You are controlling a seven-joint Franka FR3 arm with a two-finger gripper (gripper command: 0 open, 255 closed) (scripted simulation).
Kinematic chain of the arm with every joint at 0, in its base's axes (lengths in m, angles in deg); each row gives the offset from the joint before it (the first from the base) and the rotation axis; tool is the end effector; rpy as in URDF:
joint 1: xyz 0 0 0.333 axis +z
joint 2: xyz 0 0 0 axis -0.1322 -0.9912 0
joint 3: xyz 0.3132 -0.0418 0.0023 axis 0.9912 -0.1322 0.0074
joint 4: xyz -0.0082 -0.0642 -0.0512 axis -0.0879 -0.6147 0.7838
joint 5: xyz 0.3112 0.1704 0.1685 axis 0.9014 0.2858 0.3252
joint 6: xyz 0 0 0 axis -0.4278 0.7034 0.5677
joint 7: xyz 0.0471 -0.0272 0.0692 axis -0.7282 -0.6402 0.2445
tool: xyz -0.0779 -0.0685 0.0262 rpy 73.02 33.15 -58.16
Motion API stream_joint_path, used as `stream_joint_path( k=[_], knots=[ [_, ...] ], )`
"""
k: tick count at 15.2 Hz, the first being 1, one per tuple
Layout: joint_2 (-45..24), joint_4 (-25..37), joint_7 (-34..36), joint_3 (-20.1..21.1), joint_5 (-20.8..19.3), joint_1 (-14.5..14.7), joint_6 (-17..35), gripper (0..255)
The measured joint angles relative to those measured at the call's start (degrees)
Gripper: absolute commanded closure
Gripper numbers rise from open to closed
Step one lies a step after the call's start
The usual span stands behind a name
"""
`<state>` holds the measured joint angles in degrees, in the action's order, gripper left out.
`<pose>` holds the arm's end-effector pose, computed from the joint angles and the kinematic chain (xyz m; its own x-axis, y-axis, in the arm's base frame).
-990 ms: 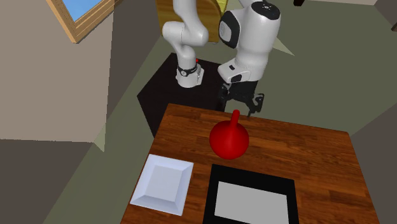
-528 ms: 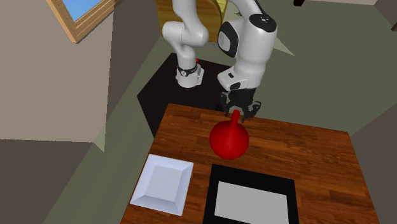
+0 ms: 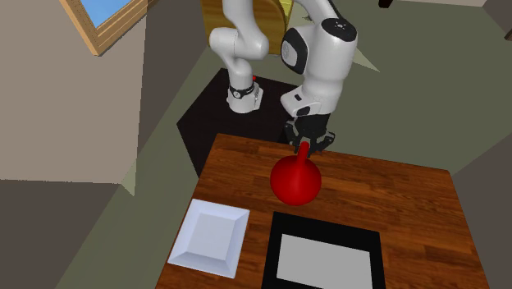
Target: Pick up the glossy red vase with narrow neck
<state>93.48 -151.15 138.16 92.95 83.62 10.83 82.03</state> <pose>0.3852 0.3823 0.4513 0.9894 -0.0571 0.1331 -0.0571 -0.9984 -0.0038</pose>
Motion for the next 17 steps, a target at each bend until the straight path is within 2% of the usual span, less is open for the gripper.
stream_joint_path(
  k=[3,17],
  knots=[
    [0.31,0.49,-0.28,-0.08,0.29,-0.01,-0.83,255],
    [2.96,8.40,-2.44,-0.89,2.46,-0.10,-10.69,255]
  ],
)
